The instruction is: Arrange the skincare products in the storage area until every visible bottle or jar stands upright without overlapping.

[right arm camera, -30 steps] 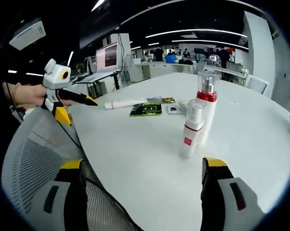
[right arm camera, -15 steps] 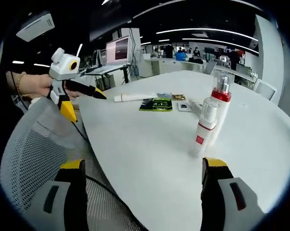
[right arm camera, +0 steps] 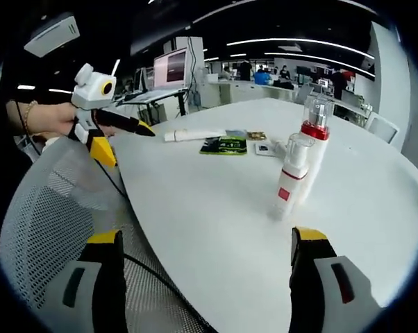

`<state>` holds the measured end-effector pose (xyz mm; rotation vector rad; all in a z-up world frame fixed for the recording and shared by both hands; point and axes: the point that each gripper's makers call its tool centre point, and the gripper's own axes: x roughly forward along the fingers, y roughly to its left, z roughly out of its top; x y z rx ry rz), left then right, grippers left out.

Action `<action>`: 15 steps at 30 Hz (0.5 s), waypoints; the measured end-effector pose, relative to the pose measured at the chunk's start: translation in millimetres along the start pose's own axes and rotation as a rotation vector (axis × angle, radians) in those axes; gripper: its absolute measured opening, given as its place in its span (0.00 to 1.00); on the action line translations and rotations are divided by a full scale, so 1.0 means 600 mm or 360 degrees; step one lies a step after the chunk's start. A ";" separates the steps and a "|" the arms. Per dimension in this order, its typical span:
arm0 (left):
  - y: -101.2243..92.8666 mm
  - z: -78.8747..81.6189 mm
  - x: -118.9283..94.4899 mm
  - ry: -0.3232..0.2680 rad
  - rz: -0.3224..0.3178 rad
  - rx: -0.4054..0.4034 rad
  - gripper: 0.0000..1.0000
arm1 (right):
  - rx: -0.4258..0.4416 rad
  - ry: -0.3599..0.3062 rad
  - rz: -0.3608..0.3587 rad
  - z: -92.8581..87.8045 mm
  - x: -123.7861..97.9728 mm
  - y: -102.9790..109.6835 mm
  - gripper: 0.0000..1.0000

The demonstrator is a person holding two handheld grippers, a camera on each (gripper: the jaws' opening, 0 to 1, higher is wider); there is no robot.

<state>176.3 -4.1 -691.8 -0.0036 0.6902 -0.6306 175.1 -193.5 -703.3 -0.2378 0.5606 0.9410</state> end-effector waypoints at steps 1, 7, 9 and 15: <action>-0.004 -0.005 0.001 0.0023 -0.0008 0.0007 0.92 | 0.0020 -0.0009 -0.0027 0.001 0.001 -0.007 1.00; -0.006 0.009 0.001 -0.0013 0.0013 -0.0040 0.92 | 0.0000 -0.0010 -0.0037 0.001 0.001 -0.009 0.99; 0.005 0.009 0.005 0.0000 0.0050 -0.0021 0.92 | 0.0022 -0.0034 -0.0036 0.006 -0.001 -0.012 0.99; 0.048 0.030 0.006 0.0003 0.0111 -0.0016 0.90 | 0.0054 -0.0050 -0.0047 0.011 -0.005 -0.018 0.99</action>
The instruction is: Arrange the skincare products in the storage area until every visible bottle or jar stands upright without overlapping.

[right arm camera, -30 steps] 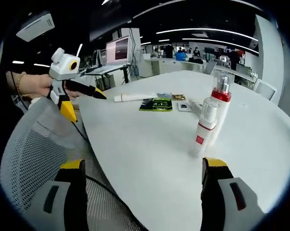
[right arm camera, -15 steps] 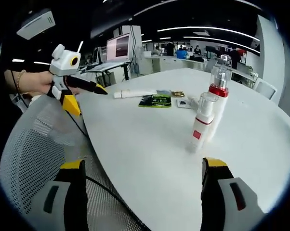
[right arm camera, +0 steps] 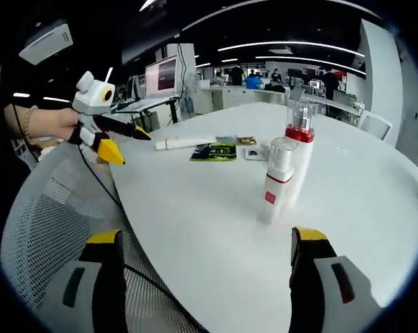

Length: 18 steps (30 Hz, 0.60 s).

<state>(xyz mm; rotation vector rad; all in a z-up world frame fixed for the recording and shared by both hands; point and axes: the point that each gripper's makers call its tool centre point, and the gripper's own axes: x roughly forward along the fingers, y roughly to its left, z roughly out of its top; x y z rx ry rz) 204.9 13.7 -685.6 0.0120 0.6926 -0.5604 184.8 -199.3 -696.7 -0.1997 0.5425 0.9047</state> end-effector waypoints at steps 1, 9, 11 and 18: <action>0.011 0.004 0.001 0.0009 0.0017 0.0017 0.90 | -0.0004 0.0006 0.0002 0.000 0.000 0.001 0.99; 0.053 0.030 0.010 0.0051 0.0067 0.0075 0.90 | -0.0004 -0.0014 -0.0009 0.011 0.002 0.000 1.00; 0.067 0.030 0.011 0.0072 0.0078 0.0079 0.90 | -0.0003 -0.0016 -0.0015 0.012 0.003 -0.001 1.00; 0.095 0.034 0.011 0.0107 0.0103 0.0073 0.90 | -0.0001 -0.0036 -0.0029 0.027 0.004 0.000 1.00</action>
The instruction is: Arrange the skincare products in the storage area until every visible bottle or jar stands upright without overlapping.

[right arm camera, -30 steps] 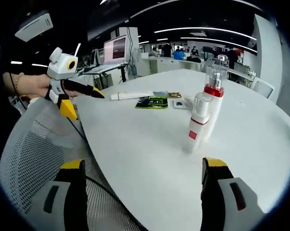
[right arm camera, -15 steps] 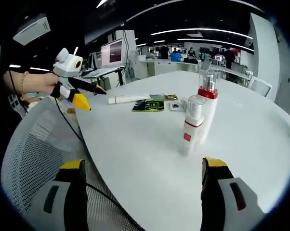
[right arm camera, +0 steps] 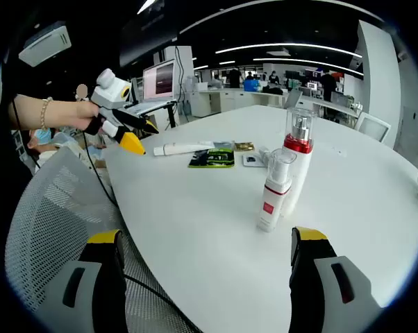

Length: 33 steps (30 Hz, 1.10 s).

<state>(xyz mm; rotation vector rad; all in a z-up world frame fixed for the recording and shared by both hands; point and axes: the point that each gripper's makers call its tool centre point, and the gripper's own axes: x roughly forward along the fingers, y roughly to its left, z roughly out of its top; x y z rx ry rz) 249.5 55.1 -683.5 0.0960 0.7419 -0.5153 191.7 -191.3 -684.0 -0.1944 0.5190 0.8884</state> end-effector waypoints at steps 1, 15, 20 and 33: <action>0.005 0.000 0.000 0.0003 0.0003 0.0000 0.90 | 0.0000 -0.0004 -0.0001 0.003 0.001 0.001 1.00; 0.076 -0.014 0.020 0.0140 0.0038 0.0001 0.89 | 0.0001 0.0013 -0.0032 0.001 0.004 0.008 1.00; 0.096 -0.025 0.024 0.0216 0.0039 0.0019 0.88 | -0.0025 0.0054 -0.0034 -0.010 0.008 0.006 1.00; 0.147 -0.030 0.081 0.0454 -0.0004 0.0038 0.86 | 0.0052 0.0088 -0.0055 -0.019 0.008 -0.002 0.98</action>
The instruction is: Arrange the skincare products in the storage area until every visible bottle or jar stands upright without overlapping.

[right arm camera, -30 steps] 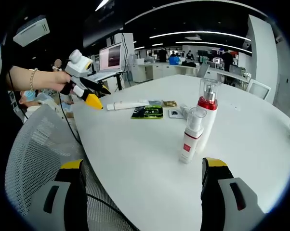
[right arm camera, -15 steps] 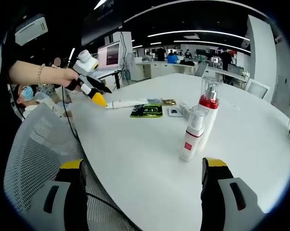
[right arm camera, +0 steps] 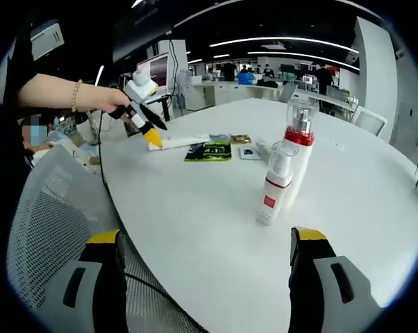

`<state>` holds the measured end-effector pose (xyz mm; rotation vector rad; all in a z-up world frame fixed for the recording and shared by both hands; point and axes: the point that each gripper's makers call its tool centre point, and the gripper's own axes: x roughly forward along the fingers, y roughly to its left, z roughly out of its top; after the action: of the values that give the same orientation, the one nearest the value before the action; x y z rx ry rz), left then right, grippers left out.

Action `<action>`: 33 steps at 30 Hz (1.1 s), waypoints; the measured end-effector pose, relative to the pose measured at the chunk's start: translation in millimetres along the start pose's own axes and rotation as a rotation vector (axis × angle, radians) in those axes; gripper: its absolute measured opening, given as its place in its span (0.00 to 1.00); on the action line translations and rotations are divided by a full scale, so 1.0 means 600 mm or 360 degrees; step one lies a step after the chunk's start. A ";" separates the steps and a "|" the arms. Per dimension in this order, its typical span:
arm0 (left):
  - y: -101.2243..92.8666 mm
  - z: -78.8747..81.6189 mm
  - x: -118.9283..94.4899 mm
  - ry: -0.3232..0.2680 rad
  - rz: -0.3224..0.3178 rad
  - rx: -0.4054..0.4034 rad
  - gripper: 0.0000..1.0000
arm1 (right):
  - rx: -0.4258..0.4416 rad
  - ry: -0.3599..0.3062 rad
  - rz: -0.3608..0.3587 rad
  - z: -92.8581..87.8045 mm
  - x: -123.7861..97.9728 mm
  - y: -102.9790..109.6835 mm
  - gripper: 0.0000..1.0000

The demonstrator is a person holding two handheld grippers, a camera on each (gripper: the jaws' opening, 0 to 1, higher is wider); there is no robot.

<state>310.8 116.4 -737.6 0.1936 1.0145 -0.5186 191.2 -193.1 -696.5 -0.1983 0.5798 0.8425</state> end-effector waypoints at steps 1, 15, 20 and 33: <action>-0.003 -0.003 -0.001 0.0006 -0.0002 0.0001 0.86 | 0.0012 0.0000 -0.0002 -0.001 0.000 -0.002 0.98; 0.023 0.016 0.050 0.0202 -0.0038 0.0104 0.78 | 0.0049 0.0038 -0.0038 -0.013 -0.001 -0.010 0.98; 0.011 0.014 0.050 0.0251 -0.0029 0.0116 0.71 | 0.0059 0.0045 -0.0046 -0.015 -0.002 -0.012 0.98; 0.035 0.026 0.066 0.0428 0.0058 0.0212 0.55 | 0.0079 0.0051 -0.0053 -0.017 -0.001 -0.015 0.97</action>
<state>349.6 115.6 -764.8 0.4081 1.2363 -0.5363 193.2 -203.3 -705.0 -0.1761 0.6254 0.7927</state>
